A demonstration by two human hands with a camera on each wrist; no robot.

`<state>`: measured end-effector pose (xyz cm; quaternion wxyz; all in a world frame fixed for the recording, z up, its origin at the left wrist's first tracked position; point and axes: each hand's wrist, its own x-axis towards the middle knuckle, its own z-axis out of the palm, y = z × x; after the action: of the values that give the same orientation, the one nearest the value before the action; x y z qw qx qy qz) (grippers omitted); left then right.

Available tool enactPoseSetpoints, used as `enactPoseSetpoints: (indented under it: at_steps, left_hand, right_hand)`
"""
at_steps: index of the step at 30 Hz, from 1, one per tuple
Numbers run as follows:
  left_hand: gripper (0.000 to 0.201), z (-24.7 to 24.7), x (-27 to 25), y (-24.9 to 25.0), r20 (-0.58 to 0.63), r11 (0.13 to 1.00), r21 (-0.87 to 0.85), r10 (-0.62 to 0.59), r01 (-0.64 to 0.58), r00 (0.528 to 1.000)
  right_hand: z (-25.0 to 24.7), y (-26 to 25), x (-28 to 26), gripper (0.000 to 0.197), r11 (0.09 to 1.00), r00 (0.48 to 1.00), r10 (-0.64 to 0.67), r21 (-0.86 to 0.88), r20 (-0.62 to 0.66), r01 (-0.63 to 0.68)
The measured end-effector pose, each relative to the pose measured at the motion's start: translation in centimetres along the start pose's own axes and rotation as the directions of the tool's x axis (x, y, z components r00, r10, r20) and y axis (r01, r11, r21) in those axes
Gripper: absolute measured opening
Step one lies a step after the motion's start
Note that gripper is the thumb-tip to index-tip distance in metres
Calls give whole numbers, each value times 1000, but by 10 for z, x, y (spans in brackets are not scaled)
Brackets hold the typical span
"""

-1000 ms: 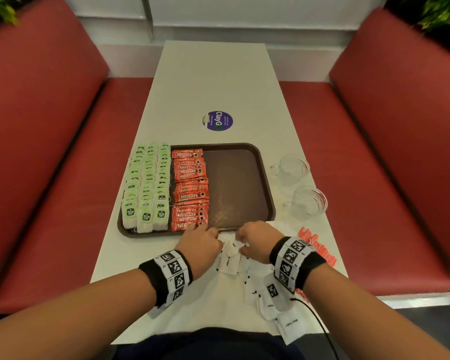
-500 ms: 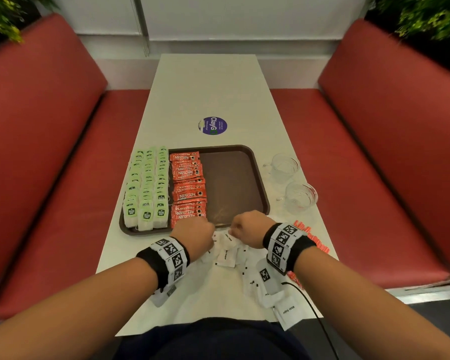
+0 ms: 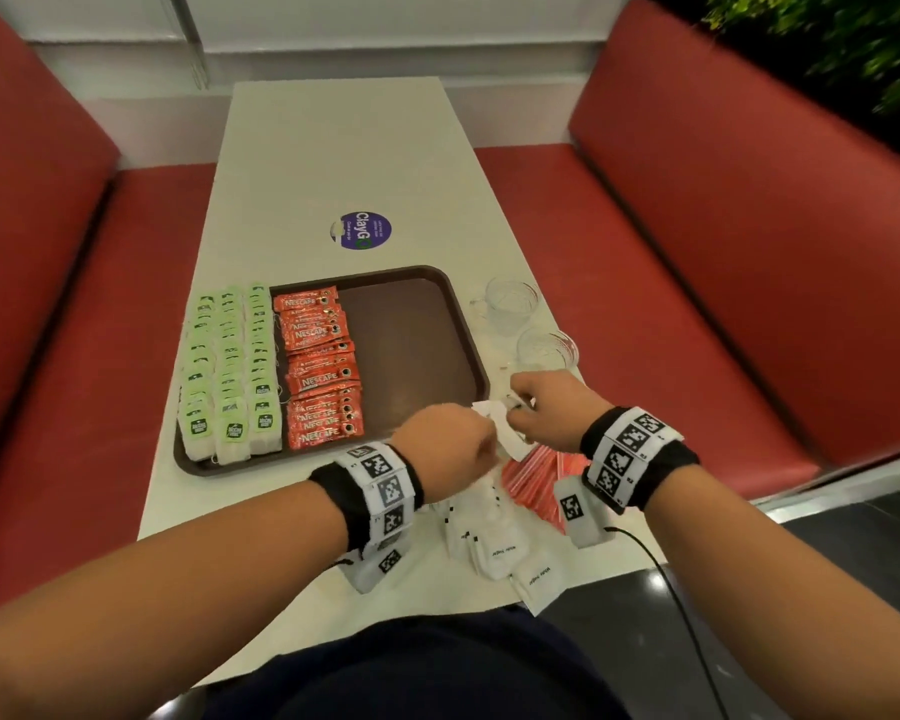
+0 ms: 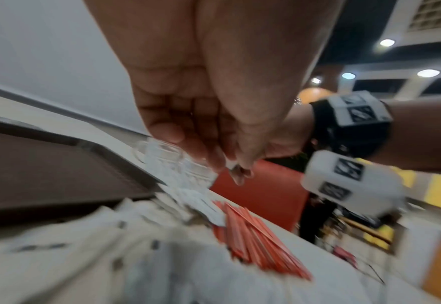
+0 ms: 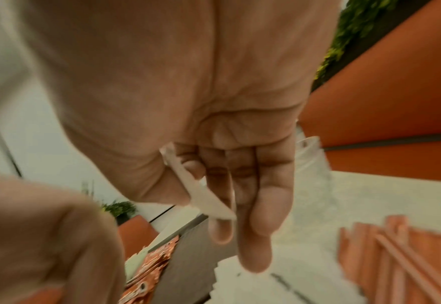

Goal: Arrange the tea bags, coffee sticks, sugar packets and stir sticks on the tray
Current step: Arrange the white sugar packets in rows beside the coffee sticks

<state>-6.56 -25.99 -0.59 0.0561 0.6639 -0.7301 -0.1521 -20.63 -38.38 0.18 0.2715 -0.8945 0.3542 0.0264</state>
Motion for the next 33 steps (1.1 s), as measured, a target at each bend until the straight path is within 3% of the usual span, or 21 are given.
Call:
enactPoseSetpoints:
  at_steps: [2,4,6,8,15,19,21,23,25,27,31,33]
  left_hand:
    - [22,17,9,24,170,973,1,225,-229,959]
    - [30,37,17,43,314,908,-9,400,-419,861]
    - [45,57,25,56,437,828,57,481,-557,760]
    - [56,70,33,63,498,750,128,517,-649,696]
    - [57,73,45,69,551,623,281,517,-730,655]
    - [45,71,46,71,610,611,281,481,-740,630]
    - [37,66,43,66,579,651,258,487,-714,654]
    - [34,54,40,54,470,761,168,497,-627,729]
    - [32,36,37,38,367,862,10,468,-506,804]
    - [33,17,33,18,335,923,-51,376,-382,864]
    - [32,-14,22,-35,222,983,-55,181,-173,958]
    - [27,-28,13,-62,134,991,-130,57,-39,989]
  right_hand:
    - [-4,15,-10,30,998,998,59,-16,-13,-59]
    - [-6,24,-19,30,996,996,86,-28,2,-86]
    - [-6,30,-27,30,995,994,102,-17,32,-102]
    - [-4,36,-32,30,993,992,118,10,47,-118]
    - [-1,35,-37,22,977,992,107,180,68,-117]
    - [-1,38,-28,11,990,995,88,105,56,-94]
    - [-1,38,-25,19,992,996,68,100,59,-74]
    - [-2,37,-22,31,988,997,64,141,33,-68]
    - [-2,33,-19,29,988,999,45,148,-9,-43]
    - [-1,29,-13,14,989,999,16,146,-33,-11]
    - [5,21,3,29,983,998,-12,181,-67,24]
    - [8,14,15,12,968,996,-47,242,-74,64]
